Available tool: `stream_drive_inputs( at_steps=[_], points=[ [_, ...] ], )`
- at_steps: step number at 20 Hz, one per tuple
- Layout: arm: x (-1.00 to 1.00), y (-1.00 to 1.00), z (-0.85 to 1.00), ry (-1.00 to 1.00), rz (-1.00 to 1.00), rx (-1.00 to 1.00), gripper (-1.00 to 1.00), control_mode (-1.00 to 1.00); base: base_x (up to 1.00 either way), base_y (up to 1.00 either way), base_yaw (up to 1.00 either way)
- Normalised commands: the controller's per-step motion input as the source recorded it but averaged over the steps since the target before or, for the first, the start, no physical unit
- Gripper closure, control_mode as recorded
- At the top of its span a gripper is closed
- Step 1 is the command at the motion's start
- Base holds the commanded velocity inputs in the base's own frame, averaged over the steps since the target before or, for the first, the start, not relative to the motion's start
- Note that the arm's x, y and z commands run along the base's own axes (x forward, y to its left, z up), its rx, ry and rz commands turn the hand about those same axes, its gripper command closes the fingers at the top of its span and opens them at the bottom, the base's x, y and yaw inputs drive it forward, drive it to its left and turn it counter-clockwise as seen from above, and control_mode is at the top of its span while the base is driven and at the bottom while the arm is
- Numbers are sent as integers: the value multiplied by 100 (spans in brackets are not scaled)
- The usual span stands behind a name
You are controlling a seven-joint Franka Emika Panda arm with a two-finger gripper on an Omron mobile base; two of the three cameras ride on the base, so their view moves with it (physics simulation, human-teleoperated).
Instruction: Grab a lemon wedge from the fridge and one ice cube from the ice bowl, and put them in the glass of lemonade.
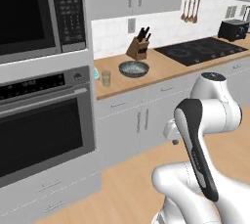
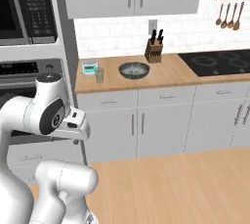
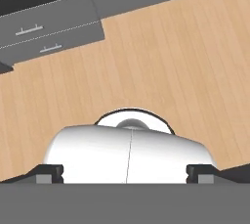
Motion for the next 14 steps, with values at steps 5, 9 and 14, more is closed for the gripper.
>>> stream_drive_inputs(
  at_steps=[5, 9, 14],
  points=[
    [0, 0, 0, 0, 0, 0, -100, 100, 62, -92, -30],
    [0, 0, 0, 0, 0, 0, -100, 100, 62, -75, -47],
    [0, 0, 0, 0, 0, 0, -100, 100, 85, -47, -28]
  ],
)
